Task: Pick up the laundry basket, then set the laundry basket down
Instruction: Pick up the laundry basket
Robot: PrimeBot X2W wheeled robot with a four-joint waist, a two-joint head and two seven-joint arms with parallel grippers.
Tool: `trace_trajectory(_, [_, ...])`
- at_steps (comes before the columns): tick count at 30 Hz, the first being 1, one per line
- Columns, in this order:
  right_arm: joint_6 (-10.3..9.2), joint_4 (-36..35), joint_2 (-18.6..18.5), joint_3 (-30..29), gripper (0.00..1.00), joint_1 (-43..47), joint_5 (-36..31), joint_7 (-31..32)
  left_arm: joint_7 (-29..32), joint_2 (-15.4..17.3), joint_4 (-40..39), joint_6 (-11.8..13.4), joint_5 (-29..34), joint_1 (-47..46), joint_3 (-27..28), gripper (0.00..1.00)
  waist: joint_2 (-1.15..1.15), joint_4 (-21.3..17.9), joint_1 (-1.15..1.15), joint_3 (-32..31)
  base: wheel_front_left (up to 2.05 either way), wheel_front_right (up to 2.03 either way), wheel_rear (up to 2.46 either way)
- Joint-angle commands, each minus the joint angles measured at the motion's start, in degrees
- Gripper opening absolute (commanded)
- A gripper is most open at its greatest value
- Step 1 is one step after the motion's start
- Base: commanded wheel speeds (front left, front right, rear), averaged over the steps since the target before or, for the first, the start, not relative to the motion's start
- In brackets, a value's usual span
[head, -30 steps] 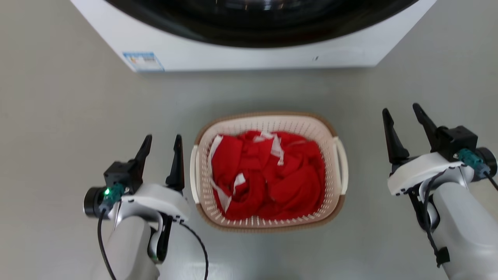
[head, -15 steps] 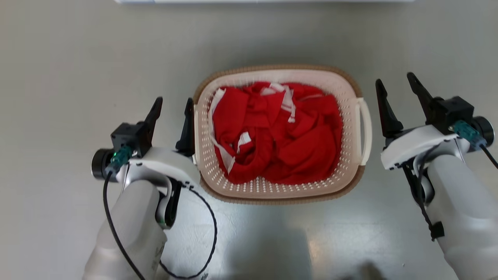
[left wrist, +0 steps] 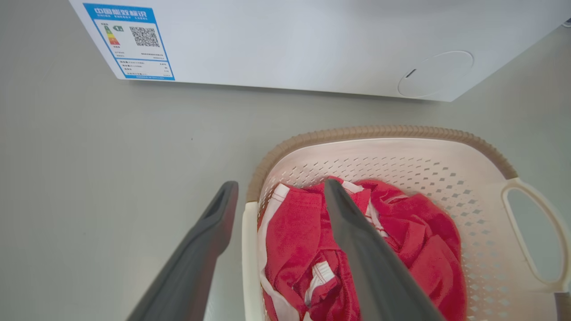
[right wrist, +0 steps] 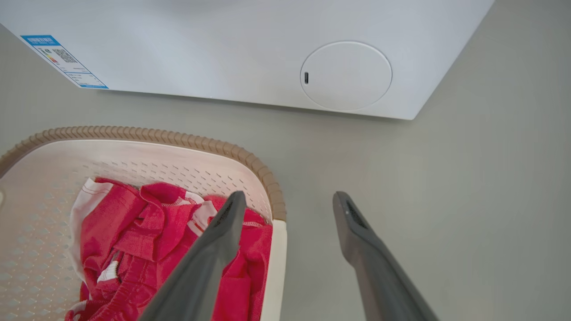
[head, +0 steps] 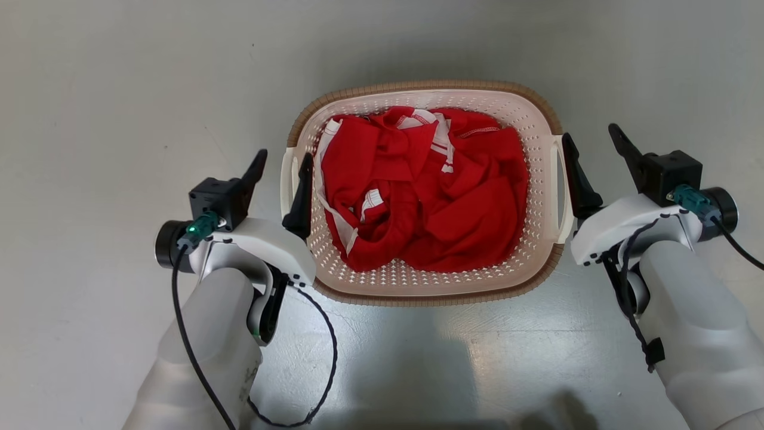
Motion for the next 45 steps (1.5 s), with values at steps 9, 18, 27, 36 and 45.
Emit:
trace_trajectory(9, [0.18, 6.89, 2.35, 1.88, 1.0, -0.64, 0.28, -0.71, -0.32, 1.38, 7.0, -1.24, -4.75, -2.01, -4.46, 1.0, 0.0, -0.33, 0.0, 0.44, 0.0, 0.0, 0.0])
trace_trajectory(18, [0.18, 12.48, 3.3, 3.54, 1.0, -3.26, 1.55, -0.71, -0.31, 1.38, 15.55, 0.15, -10.52, -6.49, -11.6, 1.0, 0.0, -0.57, 0.0, 1.5, 0.0, 0.0, 0.0])
trace_trajectory(27, [0.18, 13.83, 3.88, 5.15, 1.0, -4.65, 2.38, -0.71, 0.9, 1.38, 20.81, 3.01, -16.04, -10.24, -17.48, 1.0, 0.0, -0.88, 0.0, 2.8, 0.0, 0.0, 0.0])
trace_trajectory(36, [0.18, 15.76, 4.11, 6.66, 1.0, -5.51, 2.92, -0.71, 2.78, 1.38, 23.21, 4.6, -19.87, -12.41, -21.16, 1.0, 0.0, -1.02, 0.0, 4.05, 0.0, 0.0, 0.0])
trace_trajectory(45, [0.18, 17.68, 4.34, 8.24, 1.0, -6.95, 4.01, -0.71, 3.72, 1.38, 23.74, 5.85, -23.26, -14.26, -24.85, 1.0, 0.0, -0.89, 0.0, 5.45, 0.0, 0.0, 0.0])
